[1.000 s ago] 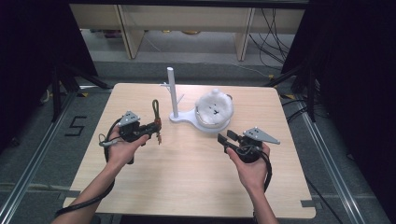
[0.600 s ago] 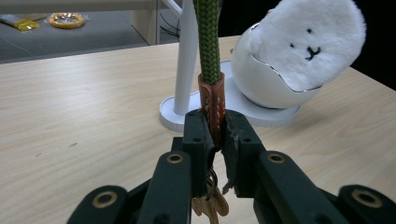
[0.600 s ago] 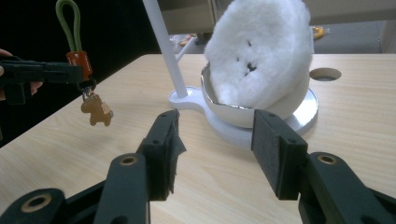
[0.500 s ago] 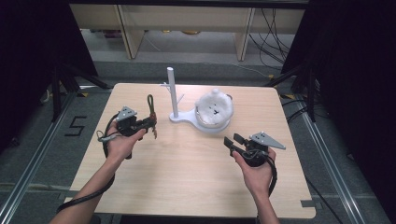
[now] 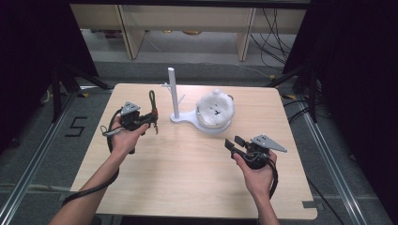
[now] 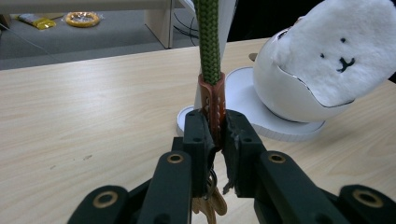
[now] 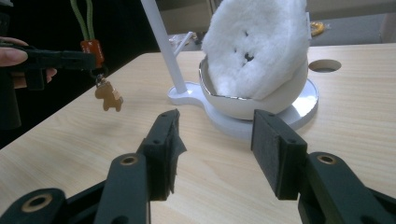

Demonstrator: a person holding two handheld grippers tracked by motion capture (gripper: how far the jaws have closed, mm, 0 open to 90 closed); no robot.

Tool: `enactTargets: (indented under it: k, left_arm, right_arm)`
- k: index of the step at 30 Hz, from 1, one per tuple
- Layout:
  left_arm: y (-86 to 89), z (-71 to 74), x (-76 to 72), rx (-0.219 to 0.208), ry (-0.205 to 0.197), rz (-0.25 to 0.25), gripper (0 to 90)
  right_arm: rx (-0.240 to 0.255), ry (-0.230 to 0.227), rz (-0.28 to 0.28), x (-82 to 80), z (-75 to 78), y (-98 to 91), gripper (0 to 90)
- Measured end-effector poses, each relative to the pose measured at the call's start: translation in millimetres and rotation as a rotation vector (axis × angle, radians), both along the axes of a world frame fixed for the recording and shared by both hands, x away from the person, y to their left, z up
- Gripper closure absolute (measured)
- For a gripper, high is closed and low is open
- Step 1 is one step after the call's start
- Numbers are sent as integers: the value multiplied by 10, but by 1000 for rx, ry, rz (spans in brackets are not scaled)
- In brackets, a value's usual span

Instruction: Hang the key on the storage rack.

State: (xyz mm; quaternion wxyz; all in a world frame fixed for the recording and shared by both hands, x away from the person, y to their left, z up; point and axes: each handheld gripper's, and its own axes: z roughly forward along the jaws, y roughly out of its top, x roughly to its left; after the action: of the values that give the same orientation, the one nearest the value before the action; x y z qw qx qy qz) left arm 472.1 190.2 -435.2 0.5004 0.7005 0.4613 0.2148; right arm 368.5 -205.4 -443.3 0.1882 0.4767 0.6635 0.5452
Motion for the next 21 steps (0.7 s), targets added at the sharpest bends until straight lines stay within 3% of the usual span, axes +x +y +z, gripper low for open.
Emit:
enactTargets:
  k: [6,11,13,14,19,21]
  left_arm:
    - [-41,42,69,15,-2,6,796]
    - [-75,65,110,20,-2,6,796]
    - [-101,81,137,24,-2,9,796]
    - [-106,86,147,26,1,10,796]
    - [-129,108,187,30,6,16,795]
    - [-143,116,196,33,6,16,795]
  right_arm:
    - [15,-5,14,-1,1,10,528]
    - [1,-21,3,-4,9,-8,528]
    - [10,-13,5,-7,9,-14,528]
    - [31,12,-4,-26,14,1,528]
    - [10,-23,5,0,-8,-19,528]
    - [23,-3,8,-8,-3,-14,527]
